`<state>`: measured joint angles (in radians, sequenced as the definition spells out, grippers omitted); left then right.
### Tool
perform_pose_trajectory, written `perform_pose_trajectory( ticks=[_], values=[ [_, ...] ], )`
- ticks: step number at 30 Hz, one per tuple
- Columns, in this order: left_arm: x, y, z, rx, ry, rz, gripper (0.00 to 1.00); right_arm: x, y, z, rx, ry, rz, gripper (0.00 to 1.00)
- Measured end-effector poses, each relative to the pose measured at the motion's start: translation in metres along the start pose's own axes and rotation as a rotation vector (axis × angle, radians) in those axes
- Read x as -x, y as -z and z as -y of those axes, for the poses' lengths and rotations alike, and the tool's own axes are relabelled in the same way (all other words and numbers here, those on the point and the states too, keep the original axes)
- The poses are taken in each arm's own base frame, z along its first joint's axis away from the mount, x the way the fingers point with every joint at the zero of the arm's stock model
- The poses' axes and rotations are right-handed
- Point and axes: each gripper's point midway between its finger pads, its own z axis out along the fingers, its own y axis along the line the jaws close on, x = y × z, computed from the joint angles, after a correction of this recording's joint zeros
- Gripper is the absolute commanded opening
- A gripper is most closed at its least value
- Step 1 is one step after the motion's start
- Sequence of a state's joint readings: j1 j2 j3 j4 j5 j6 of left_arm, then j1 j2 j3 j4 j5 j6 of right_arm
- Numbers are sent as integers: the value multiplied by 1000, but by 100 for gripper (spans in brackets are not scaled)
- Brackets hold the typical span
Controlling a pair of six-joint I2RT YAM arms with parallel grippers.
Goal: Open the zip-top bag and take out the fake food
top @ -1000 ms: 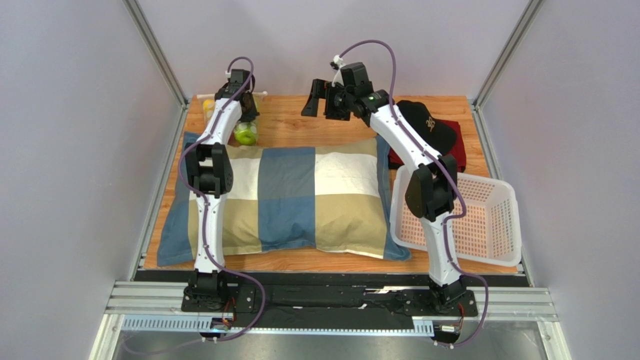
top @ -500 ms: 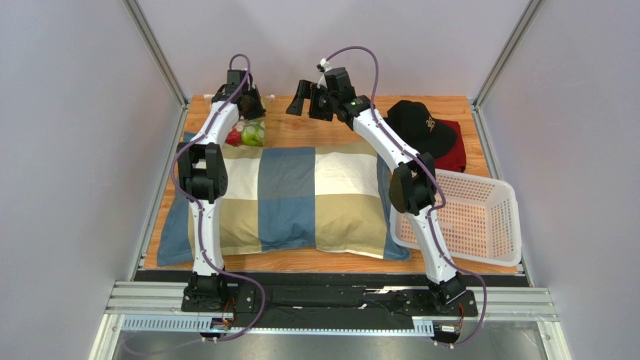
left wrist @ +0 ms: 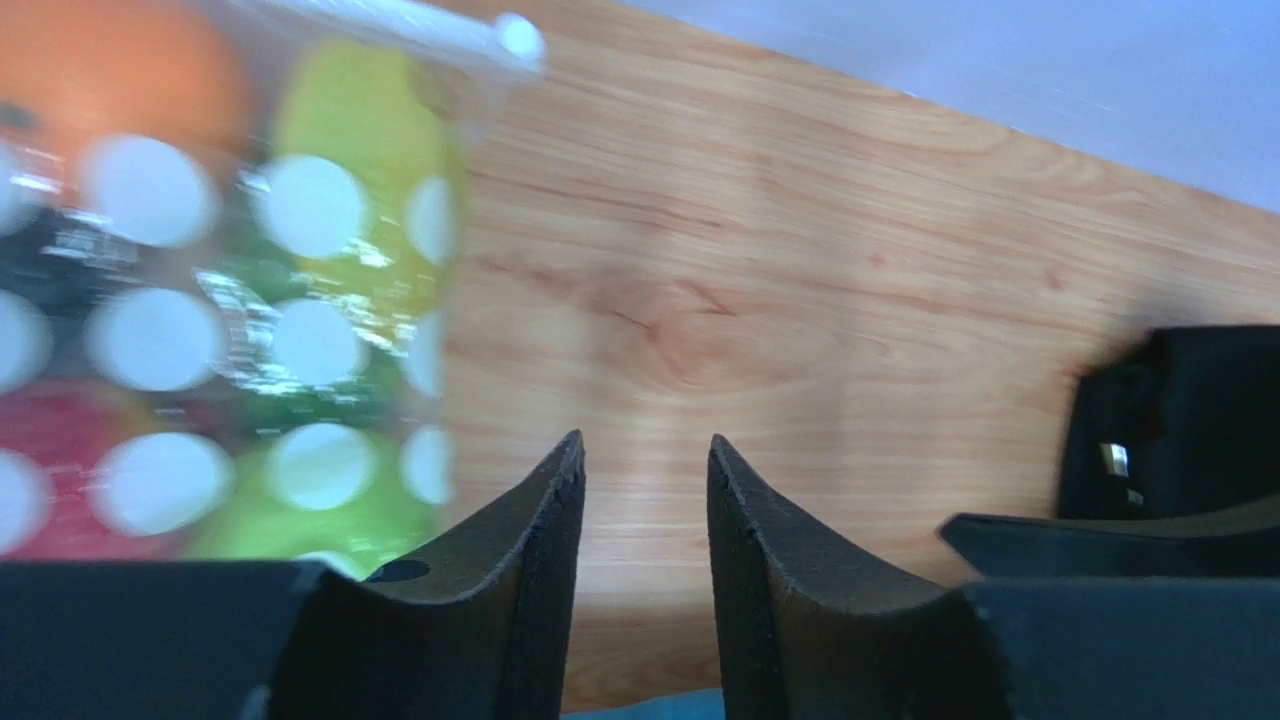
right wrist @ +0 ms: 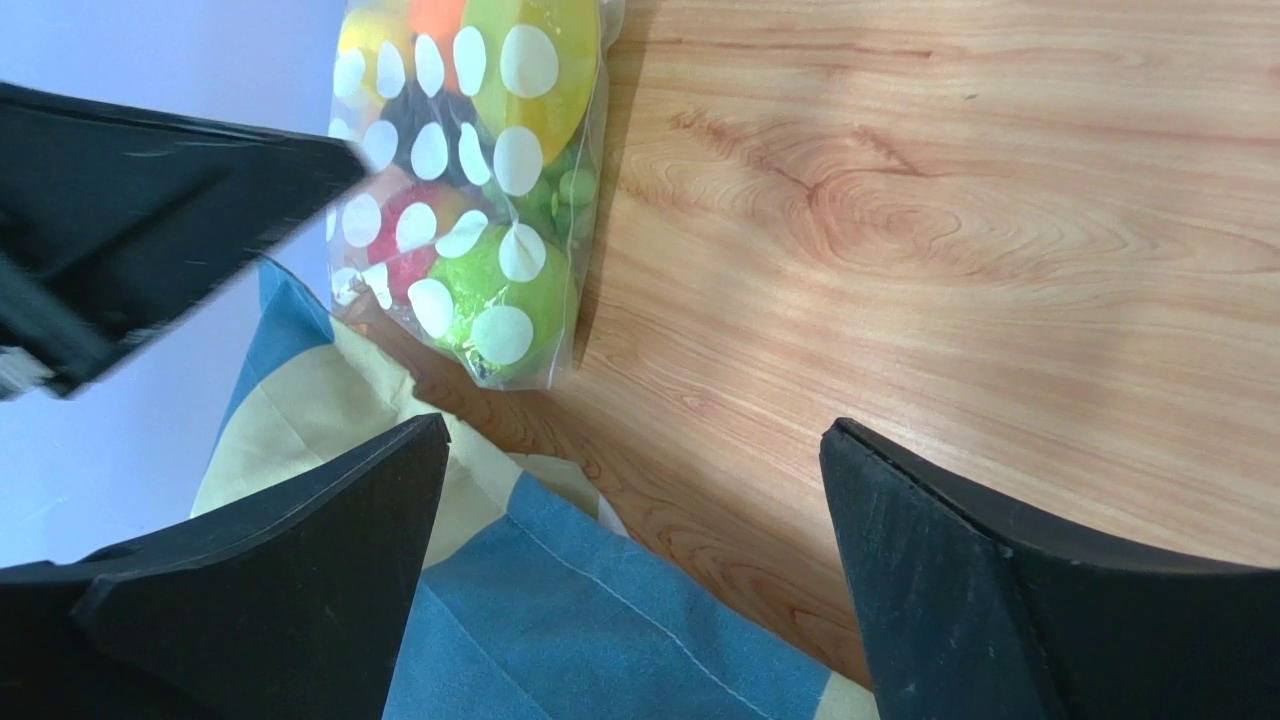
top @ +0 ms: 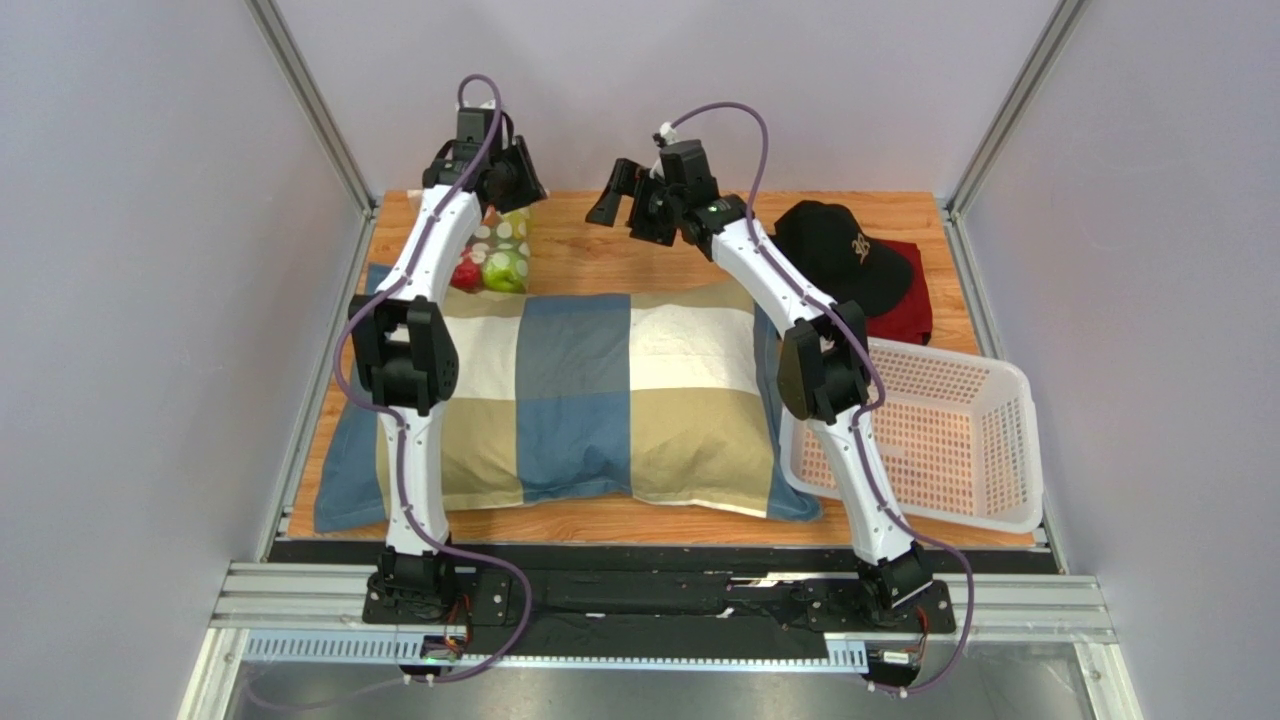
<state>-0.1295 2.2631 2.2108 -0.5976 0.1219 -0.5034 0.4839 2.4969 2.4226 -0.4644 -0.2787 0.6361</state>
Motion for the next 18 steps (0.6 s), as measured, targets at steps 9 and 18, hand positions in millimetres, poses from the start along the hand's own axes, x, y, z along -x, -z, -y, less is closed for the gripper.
perform_pose_trajectory(
  ticks=[9,18],
  values=[
    [13,48,-102,254,153,9,30,3,8,3,7,-13,-9,100],
    [59,80,-227,394,416,116,31,-3,13,-5,48,-12,-38,100]
  ],
)
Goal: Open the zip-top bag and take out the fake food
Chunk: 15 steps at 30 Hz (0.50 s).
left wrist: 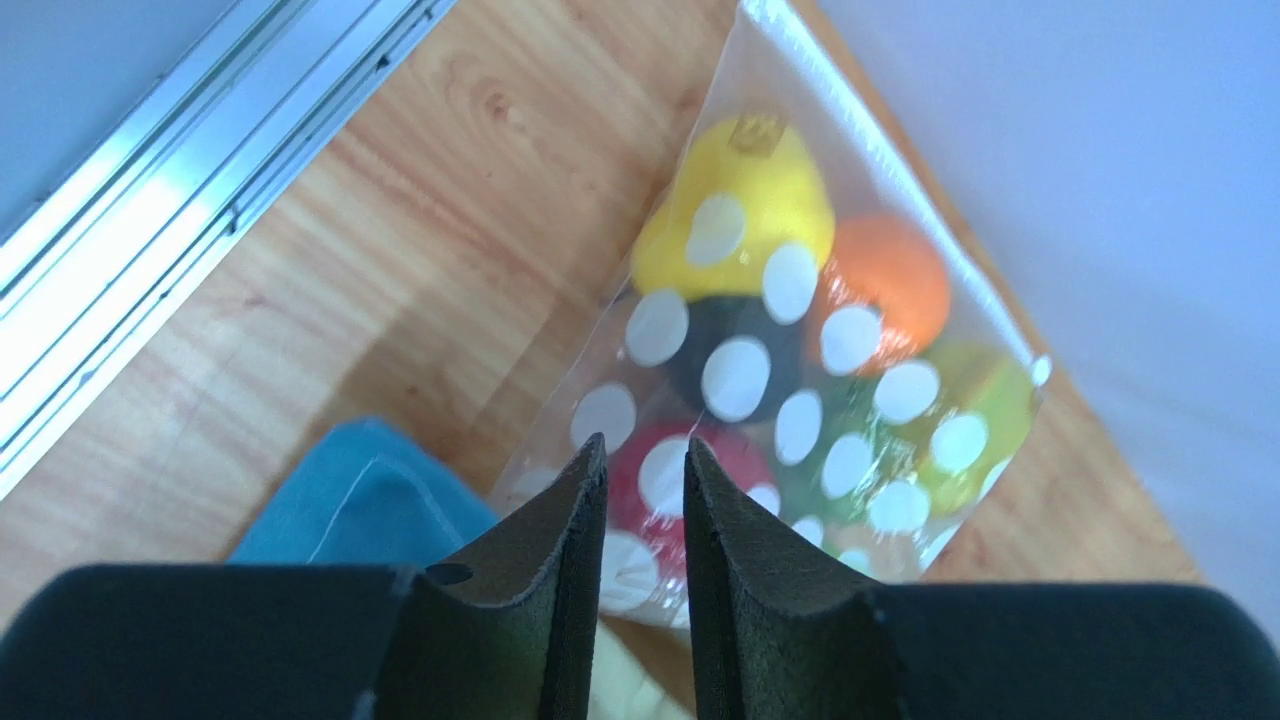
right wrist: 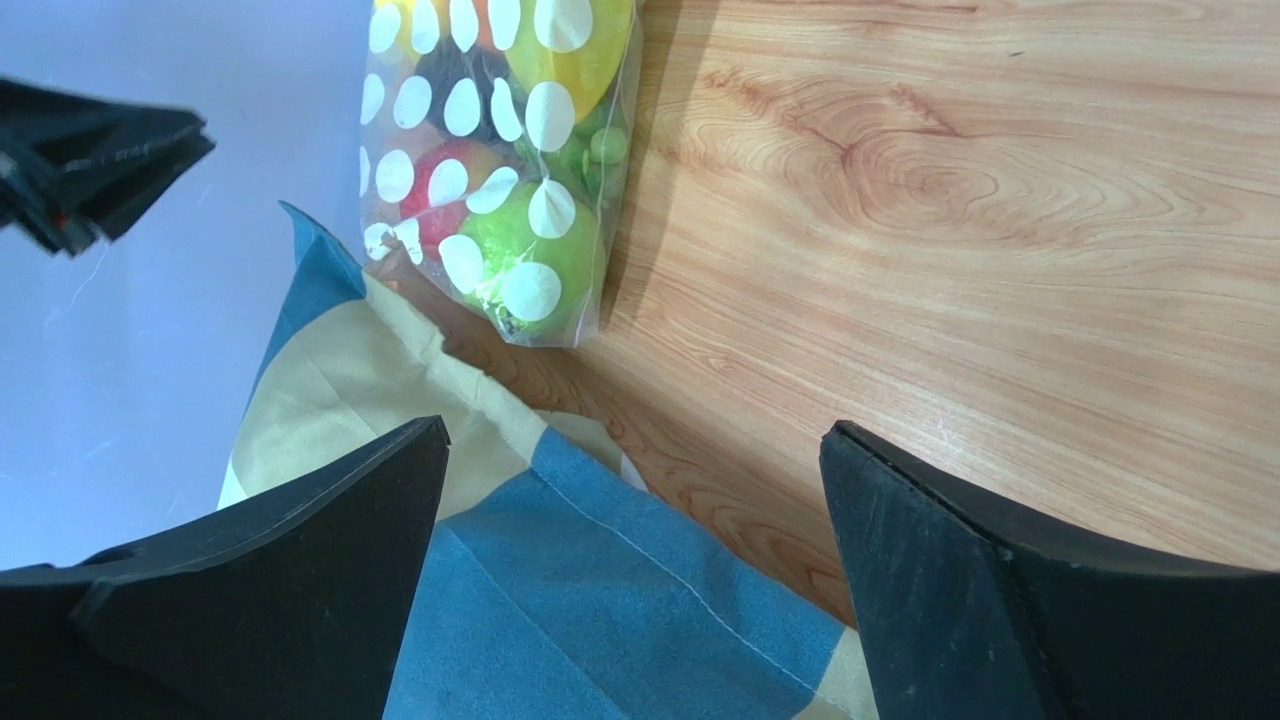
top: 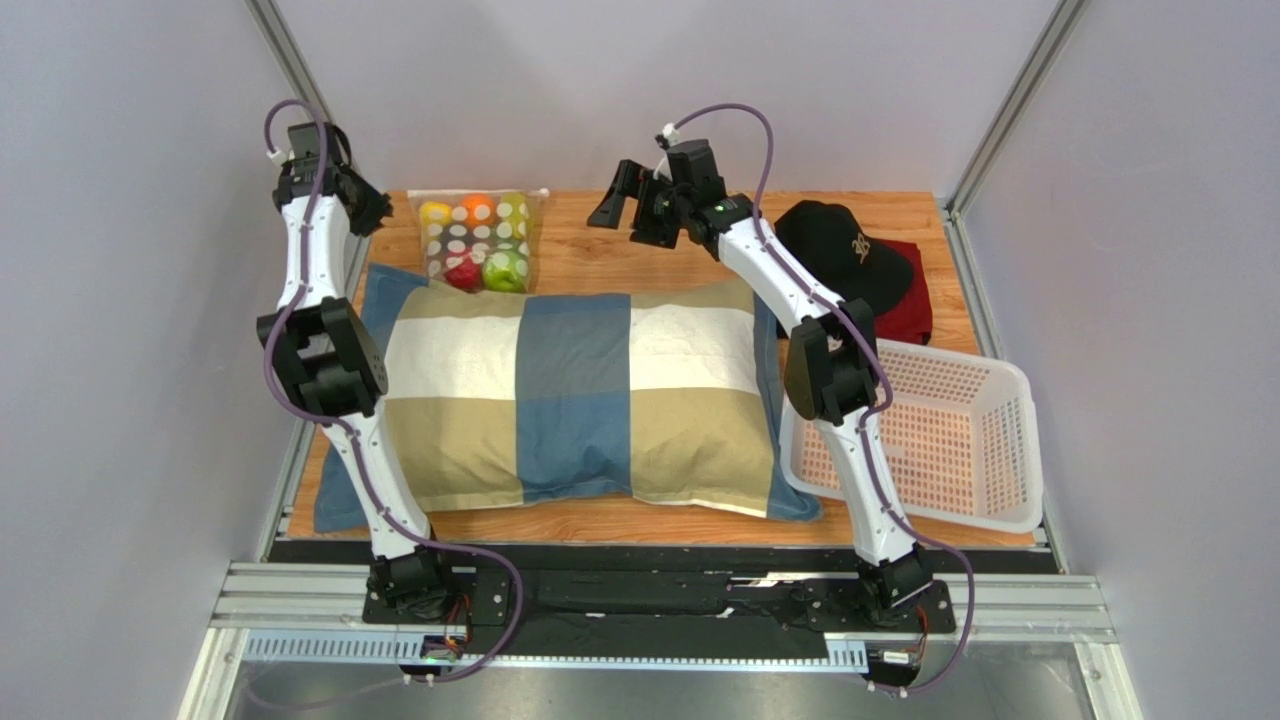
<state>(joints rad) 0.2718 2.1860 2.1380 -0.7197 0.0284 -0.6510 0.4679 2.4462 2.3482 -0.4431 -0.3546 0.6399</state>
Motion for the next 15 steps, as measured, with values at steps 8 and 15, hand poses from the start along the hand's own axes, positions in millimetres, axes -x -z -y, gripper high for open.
perform_pose_trajectory(
  ticks=[8,15],
  values=[
    [-24,-60,23,-60,137,-105,29,4,-1,-11,59,14,13,100],
    [-81,-87,37,-64,108,-232,31,8,-7,-15,95,16,34,100]
  ],
)
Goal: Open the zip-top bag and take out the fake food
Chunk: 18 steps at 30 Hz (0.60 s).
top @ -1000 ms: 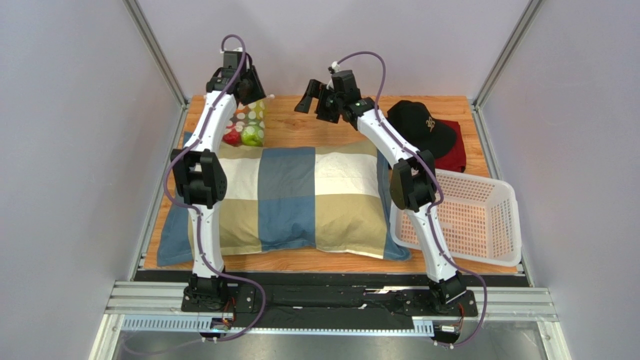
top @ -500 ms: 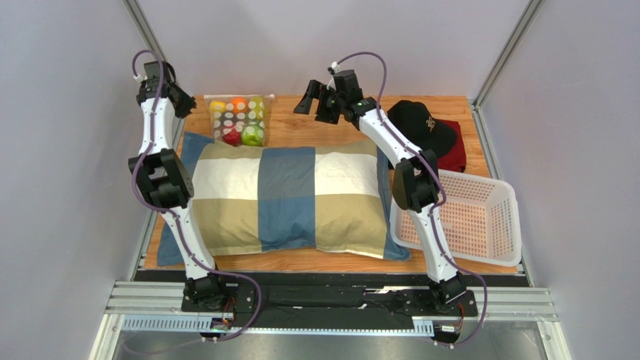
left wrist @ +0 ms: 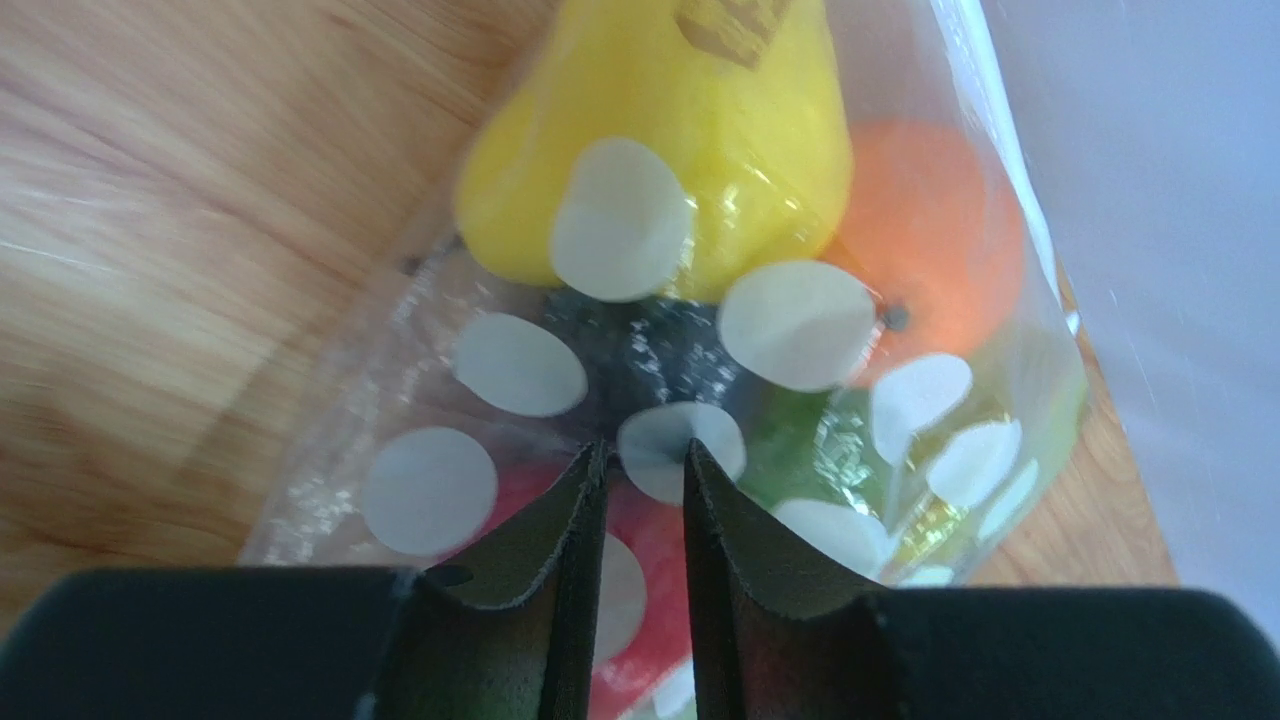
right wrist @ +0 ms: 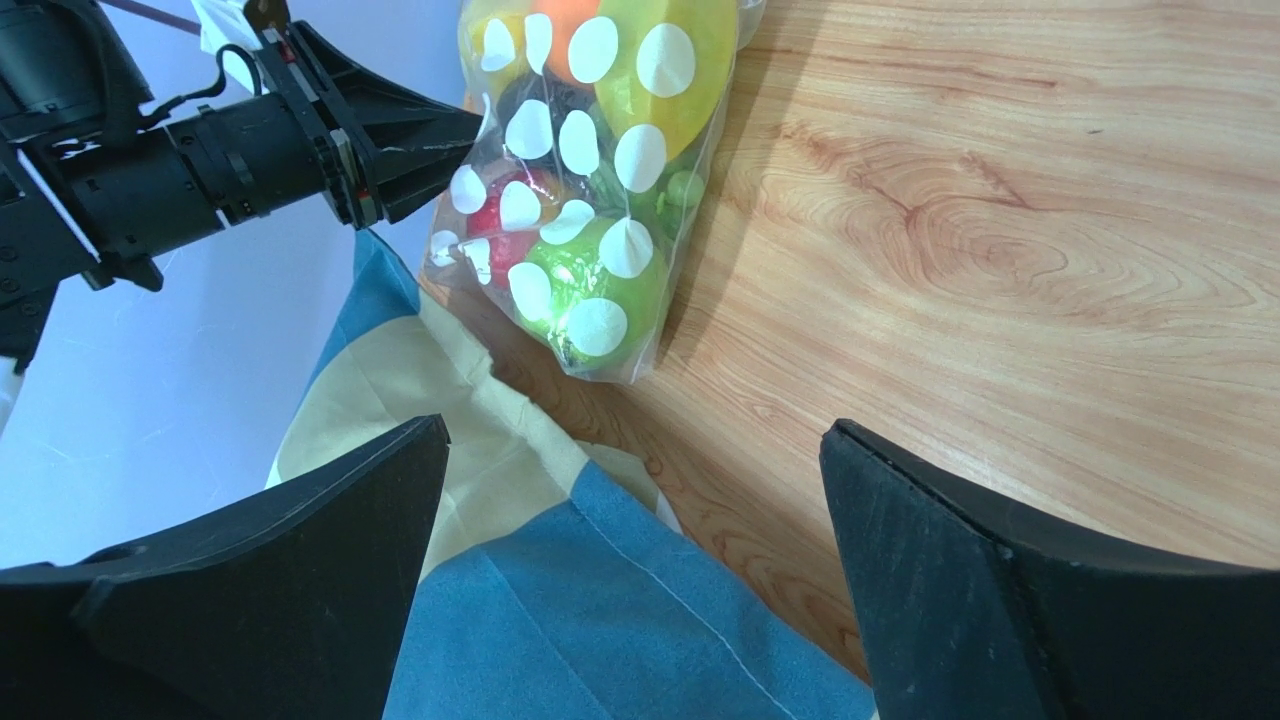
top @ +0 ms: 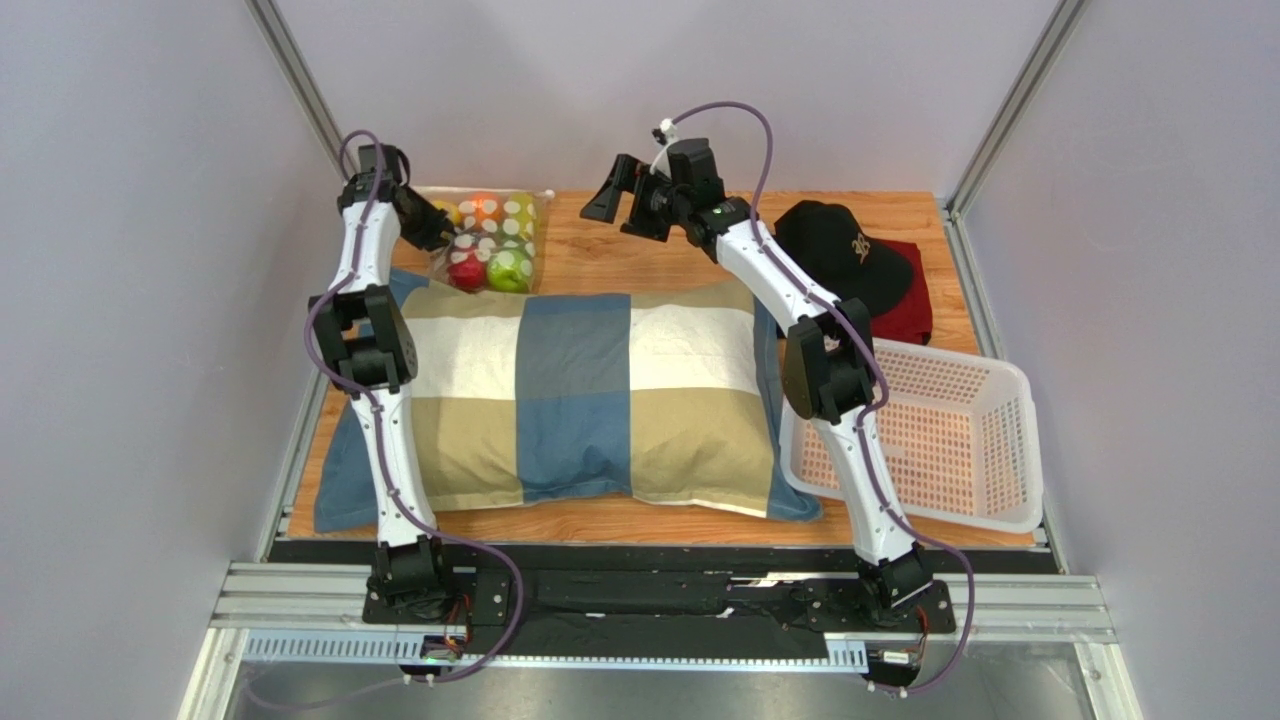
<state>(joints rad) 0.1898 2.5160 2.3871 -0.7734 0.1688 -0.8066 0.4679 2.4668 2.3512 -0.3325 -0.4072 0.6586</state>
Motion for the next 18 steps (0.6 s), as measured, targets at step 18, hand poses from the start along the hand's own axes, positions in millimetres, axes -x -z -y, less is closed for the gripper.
perform_pose_trajectory(
  ticks=[18],
  values=[
    [-147,-1,117,-258,-148,-259,32,0,-7,23,-35,-21,6,100]
  ],
)
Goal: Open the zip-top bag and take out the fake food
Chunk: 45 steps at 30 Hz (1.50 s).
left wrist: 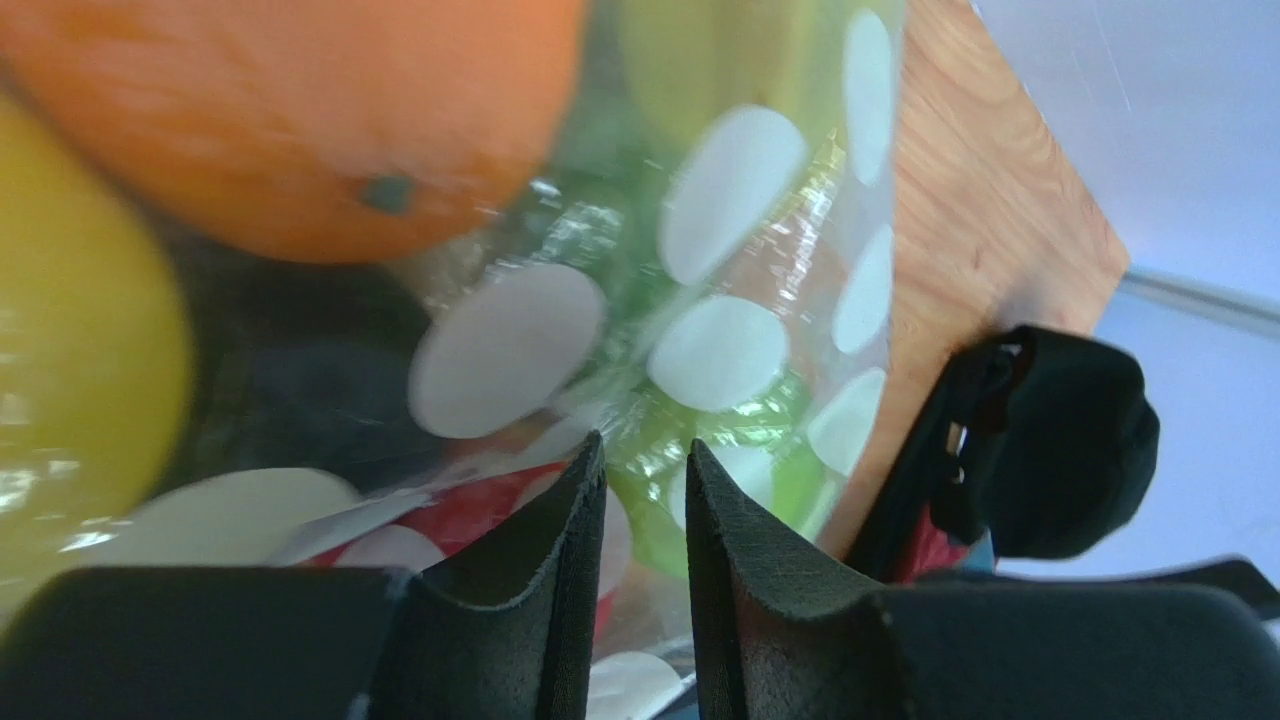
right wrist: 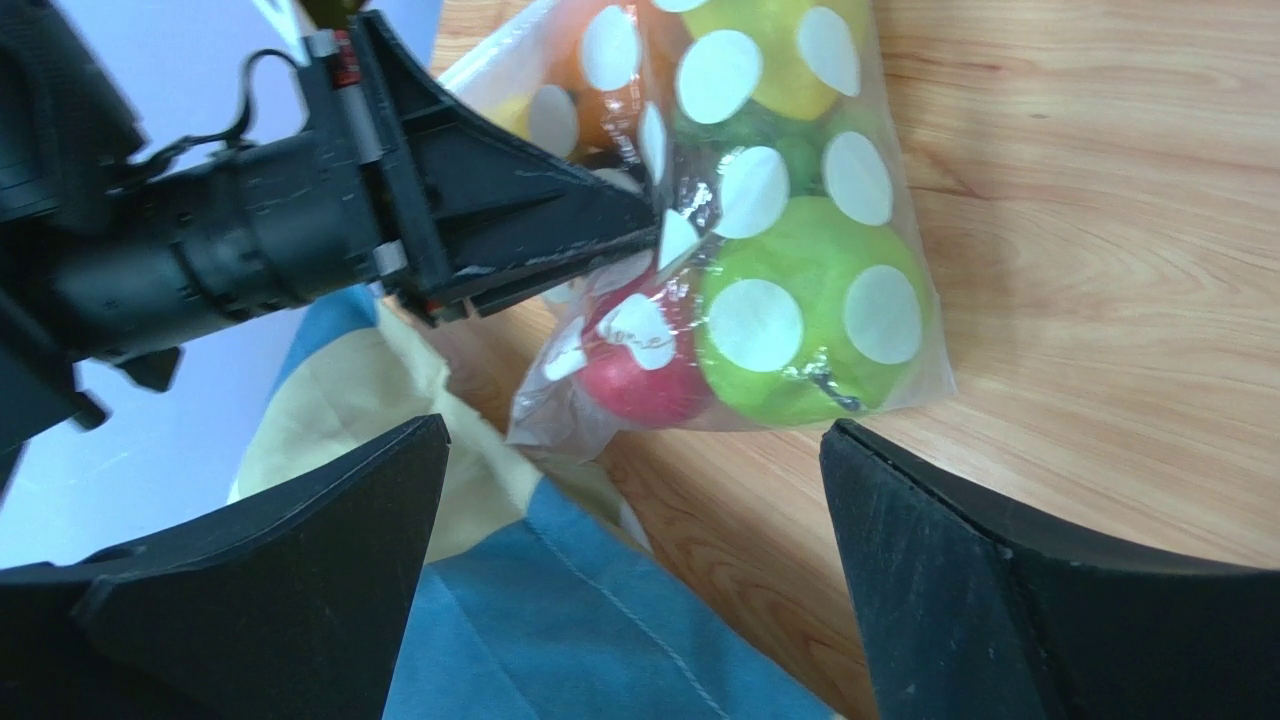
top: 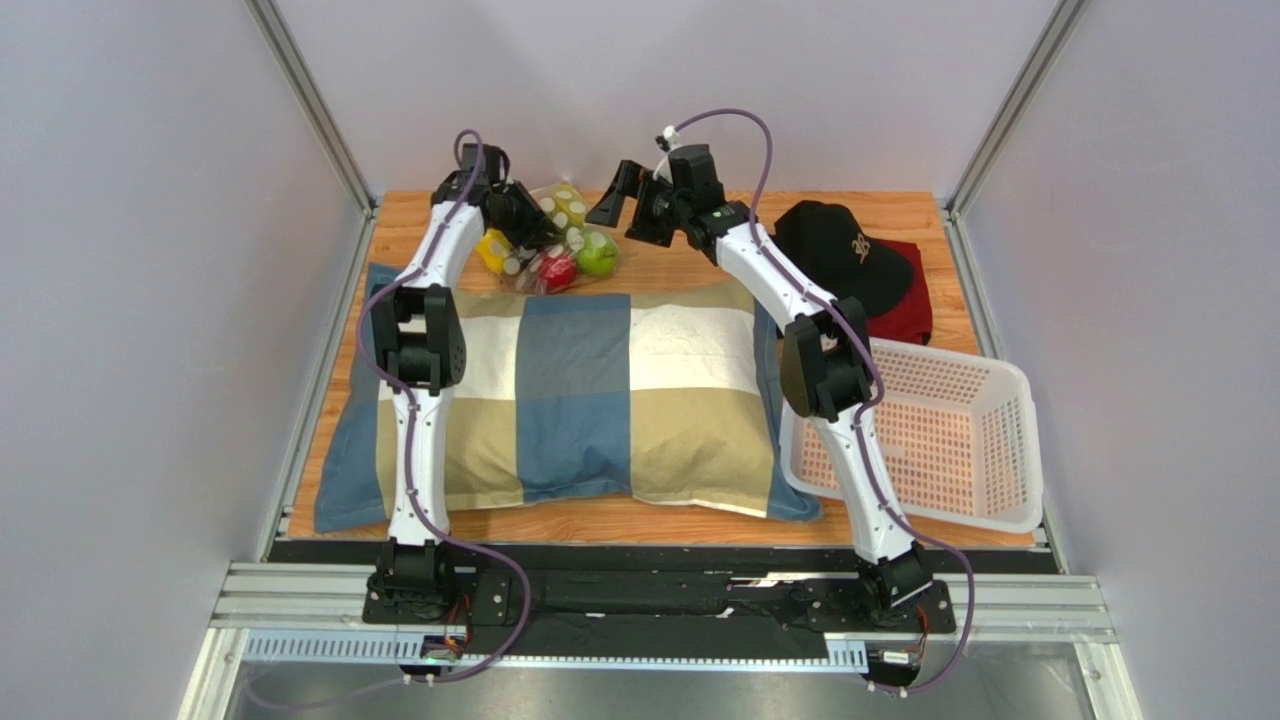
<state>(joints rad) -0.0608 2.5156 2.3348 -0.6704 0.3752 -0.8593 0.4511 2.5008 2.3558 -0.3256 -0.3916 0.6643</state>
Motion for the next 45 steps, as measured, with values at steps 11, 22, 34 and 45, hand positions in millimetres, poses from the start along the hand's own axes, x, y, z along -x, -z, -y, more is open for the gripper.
perform_pose_trajectory(
  ticks=[11,22,34,45],
  values=[
    [15,59,3,35,-70,128,34,11,7,32,-55,33,3,100],
    [9,81,50,-48,-304,178,42,-19,-16,66,-88,-10,-57,100],
    [-32,57,52,-9,-879,98,43,-33,-11,78,-90,-71,-105,100],
    [-43,37,11,42,-1028,-61,45,-5,6,86,-93,-87,-61,100]
  ],
)
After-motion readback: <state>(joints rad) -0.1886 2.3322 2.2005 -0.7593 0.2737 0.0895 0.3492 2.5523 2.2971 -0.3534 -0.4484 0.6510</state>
